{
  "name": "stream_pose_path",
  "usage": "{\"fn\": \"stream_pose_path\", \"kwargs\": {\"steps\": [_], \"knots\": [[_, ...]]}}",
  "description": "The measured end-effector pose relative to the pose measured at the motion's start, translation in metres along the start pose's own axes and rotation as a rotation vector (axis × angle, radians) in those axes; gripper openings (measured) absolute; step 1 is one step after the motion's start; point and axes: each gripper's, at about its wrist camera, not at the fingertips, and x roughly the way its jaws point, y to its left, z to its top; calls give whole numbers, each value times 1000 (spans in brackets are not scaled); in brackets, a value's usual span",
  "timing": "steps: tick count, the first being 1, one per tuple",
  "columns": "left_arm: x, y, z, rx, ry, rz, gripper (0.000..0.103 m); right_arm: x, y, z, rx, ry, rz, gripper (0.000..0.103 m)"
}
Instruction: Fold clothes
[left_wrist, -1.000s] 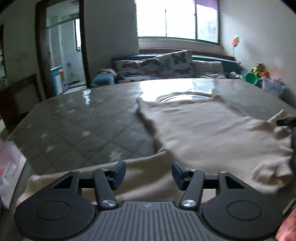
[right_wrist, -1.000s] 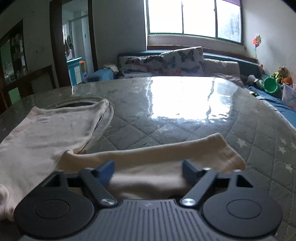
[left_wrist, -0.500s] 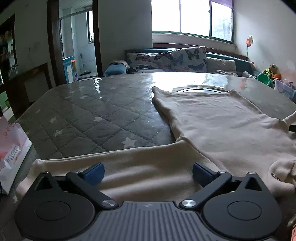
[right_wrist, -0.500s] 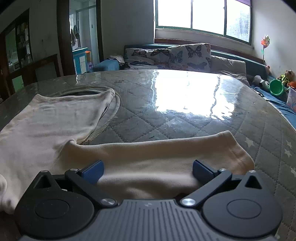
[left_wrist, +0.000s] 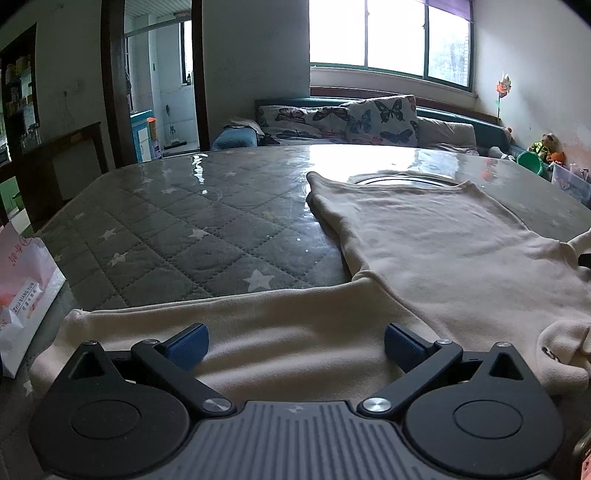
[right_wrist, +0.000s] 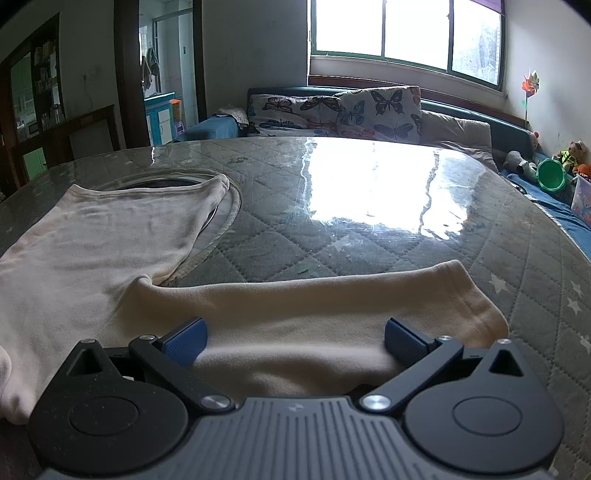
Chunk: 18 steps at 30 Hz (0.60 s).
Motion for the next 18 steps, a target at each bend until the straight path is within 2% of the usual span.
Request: {"fn": "stream_pose_path", "kwargs": {"steps": [18], "knots": [[0, -1, 1, 2, 1, 4, 103, 0, -3, -1, 1, 1, 4, 103]]}}
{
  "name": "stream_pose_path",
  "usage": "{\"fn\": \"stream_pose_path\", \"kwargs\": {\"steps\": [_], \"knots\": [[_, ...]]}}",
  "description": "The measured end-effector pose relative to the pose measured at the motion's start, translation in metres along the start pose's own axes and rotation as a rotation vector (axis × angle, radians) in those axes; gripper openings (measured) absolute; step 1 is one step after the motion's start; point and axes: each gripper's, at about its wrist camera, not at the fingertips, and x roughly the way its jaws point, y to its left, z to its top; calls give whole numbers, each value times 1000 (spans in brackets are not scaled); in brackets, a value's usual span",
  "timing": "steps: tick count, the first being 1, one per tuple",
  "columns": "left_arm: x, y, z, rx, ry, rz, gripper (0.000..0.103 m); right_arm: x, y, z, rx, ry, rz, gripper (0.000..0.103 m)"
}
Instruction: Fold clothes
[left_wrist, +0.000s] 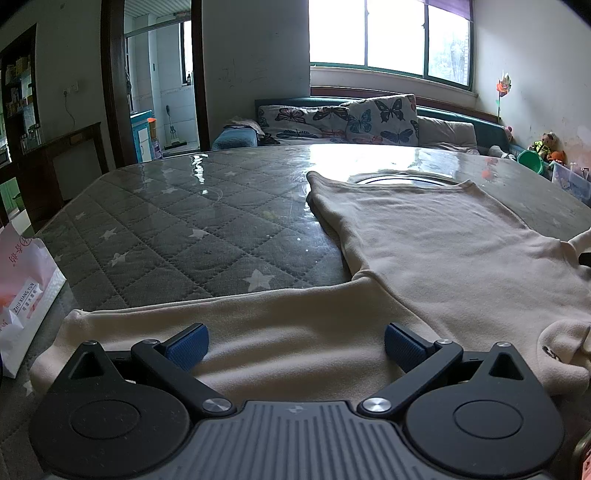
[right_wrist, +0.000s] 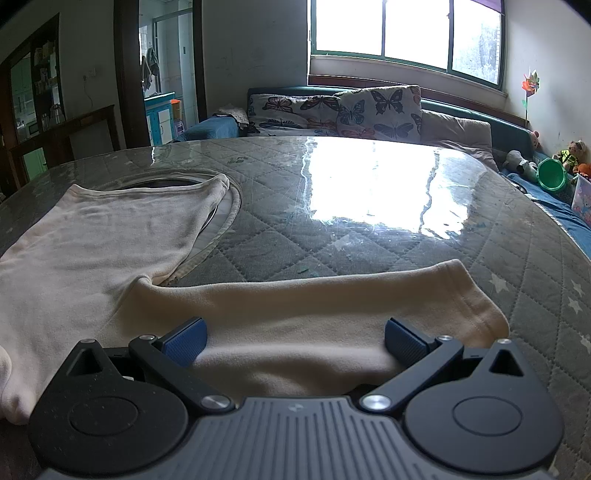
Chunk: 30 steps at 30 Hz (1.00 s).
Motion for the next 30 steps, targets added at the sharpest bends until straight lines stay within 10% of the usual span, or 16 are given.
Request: {"fn": "stream_pose_path", "kwargs": {"steps": [30], "knots": [[-3, 2, 0, 5, 2, -5, 103, -21, 58, 2, -164, -41, 57, 103]]}}
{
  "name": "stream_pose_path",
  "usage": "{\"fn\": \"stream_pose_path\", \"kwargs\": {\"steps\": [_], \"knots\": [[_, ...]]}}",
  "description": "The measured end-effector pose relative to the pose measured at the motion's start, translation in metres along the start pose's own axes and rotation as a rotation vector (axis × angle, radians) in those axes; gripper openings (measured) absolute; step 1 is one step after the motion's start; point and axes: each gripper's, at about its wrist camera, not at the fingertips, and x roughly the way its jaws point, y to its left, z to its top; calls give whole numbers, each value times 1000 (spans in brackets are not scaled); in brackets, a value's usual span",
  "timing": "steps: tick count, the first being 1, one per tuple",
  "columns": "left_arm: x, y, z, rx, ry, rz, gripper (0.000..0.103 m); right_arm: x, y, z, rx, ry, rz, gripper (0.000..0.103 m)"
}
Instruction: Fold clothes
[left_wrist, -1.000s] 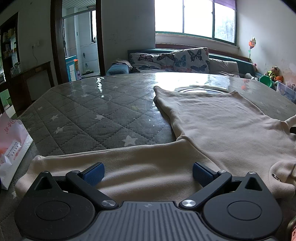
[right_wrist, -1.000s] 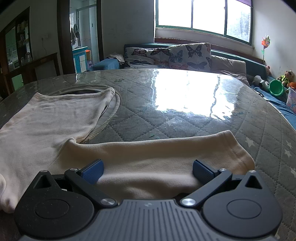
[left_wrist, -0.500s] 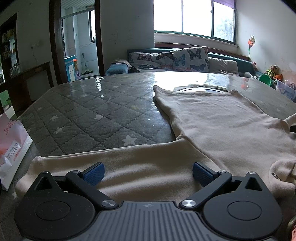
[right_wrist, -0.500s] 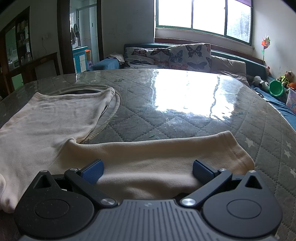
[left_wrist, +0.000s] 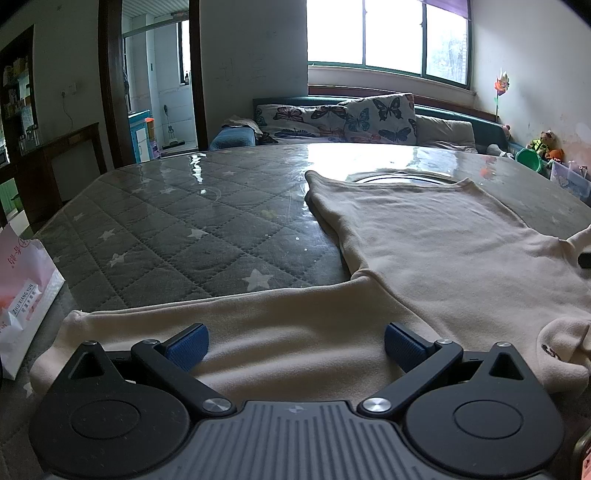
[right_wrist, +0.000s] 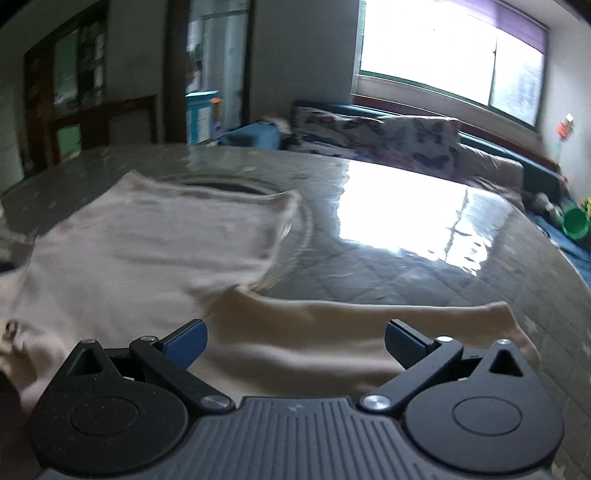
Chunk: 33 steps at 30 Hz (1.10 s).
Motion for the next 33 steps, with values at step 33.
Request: {"fn": "stream_pose_path", "kwargs": {"steps": [33], "knots": [[-5, 4, 3, 20, -7, 49, 103, 3, 37, -6, -55, 1, 72, 103]]}}
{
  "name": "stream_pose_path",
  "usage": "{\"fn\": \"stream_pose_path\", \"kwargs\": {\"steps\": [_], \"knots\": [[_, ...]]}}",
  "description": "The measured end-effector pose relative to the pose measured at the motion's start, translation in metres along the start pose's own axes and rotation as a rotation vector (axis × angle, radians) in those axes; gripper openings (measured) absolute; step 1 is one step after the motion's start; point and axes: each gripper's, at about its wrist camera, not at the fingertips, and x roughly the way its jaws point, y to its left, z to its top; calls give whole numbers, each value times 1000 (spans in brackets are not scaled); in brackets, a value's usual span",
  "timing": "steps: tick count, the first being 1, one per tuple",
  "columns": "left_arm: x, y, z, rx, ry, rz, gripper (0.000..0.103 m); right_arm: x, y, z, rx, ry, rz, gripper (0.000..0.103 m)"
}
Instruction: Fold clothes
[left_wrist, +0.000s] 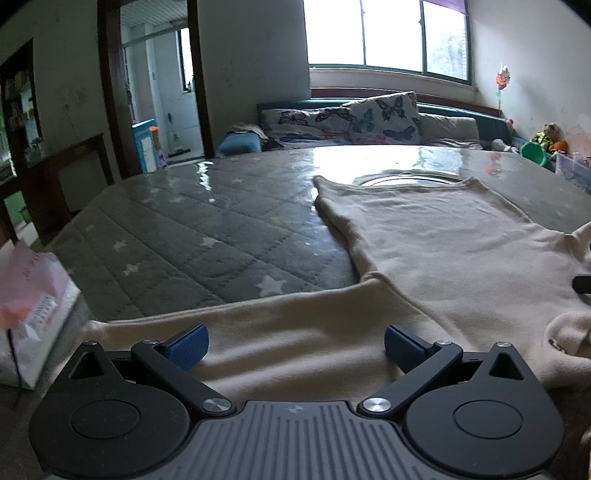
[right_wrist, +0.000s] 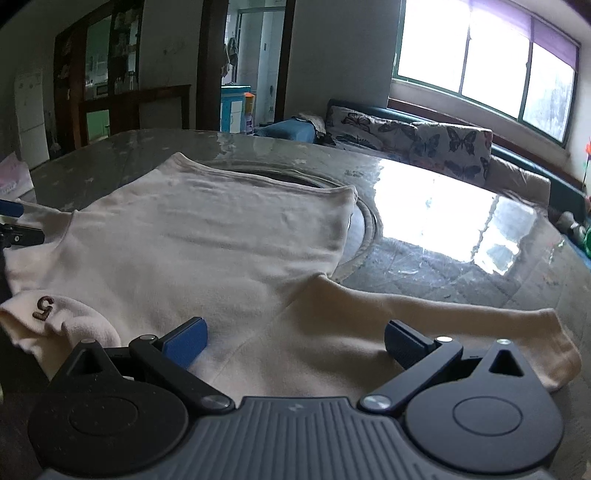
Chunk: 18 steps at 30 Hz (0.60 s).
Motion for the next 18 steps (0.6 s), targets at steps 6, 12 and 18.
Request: {"fn": "stream_pose_path", "kwargs": {"steps": [6, 12, 18], "knots": [[10, 33, 8, -118, 52, 16, 103, 0, -1, -1, 11, -3, 4, 103], [26, 55, 16, -141, 74, 37, 102, 1, -3, -2, 26, 1, 14, 103], [33, 66, 23, -138, 68, 59, 102, 3, -3, -1, 33, 3, 17, 103]]}}
